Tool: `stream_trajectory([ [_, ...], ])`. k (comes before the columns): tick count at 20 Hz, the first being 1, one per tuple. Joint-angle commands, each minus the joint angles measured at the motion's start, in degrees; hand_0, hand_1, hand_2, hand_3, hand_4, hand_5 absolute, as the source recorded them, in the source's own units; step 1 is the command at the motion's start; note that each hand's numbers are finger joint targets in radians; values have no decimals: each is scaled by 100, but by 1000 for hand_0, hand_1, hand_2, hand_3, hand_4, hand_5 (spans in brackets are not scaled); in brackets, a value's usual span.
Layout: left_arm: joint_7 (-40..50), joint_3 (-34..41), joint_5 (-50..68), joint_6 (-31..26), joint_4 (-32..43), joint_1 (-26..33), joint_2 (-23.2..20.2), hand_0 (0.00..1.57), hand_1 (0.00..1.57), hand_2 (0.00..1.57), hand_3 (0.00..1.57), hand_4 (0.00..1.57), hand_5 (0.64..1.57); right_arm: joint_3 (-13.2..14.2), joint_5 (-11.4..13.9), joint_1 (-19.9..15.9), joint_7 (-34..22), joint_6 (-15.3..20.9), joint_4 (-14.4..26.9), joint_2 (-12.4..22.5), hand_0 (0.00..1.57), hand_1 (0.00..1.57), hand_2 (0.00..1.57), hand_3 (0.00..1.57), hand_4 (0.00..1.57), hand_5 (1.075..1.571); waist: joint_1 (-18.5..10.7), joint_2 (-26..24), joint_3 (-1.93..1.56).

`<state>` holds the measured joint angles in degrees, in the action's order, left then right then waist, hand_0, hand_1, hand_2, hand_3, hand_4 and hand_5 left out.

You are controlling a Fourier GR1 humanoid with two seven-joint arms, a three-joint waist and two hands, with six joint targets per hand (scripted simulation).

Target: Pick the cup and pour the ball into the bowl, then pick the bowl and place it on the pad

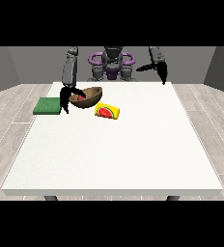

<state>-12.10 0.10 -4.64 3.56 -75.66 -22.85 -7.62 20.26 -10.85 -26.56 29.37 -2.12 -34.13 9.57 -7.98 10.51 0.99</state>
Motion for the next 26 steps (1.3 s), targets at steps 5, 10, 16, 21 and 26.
stream_trajectory([
  [5, -162, -235, 20, -208, -161, -31, 106, 0, 0, 0, 0, 597, 1544, -612, 1309, 520, -509, 2152, 344, 286, 1571, 1571, 1571, 1514, 936, 1549, -622, 327, -60],
  [10, 18, -130, 98, -230, 221, 67, 127, 0, 0, 0, 0, 898, 1466, -972, 1686, 438, -1570, 2596, 51, 329, 1571, 1571, 1571, 1256, 898, 1566, -381, -384, -69],
  [16, -263, 444, 419, -492, 951, 782, -249, 0, 0, 0, 0, 989, 1419, -1476, 1972, -47, -3565, 2173, -413, 620, 1571, 1571, 1571, 966, 821, 1564, 296, -1531, -84],
  [21, -139, 727, 396, -259, 1299, 915, -364, 0, 0, 0, 0, 1006, 1407, -1797, 2078, -455, -4788, 1651, -996, 691, 1571, 1571, 1571, 785, 816, 1568, 890, -2028, -93],
  [26, -545, 749, 332, -216, 1241, 772, -330, 0, 0, 0, 0, 1003, 1418, -1262, 1700, -203, -4386, 1472, -1342, 1047, 1571, 1571, 1571, 728, 777, 1571, 896, -1298, -98],
])
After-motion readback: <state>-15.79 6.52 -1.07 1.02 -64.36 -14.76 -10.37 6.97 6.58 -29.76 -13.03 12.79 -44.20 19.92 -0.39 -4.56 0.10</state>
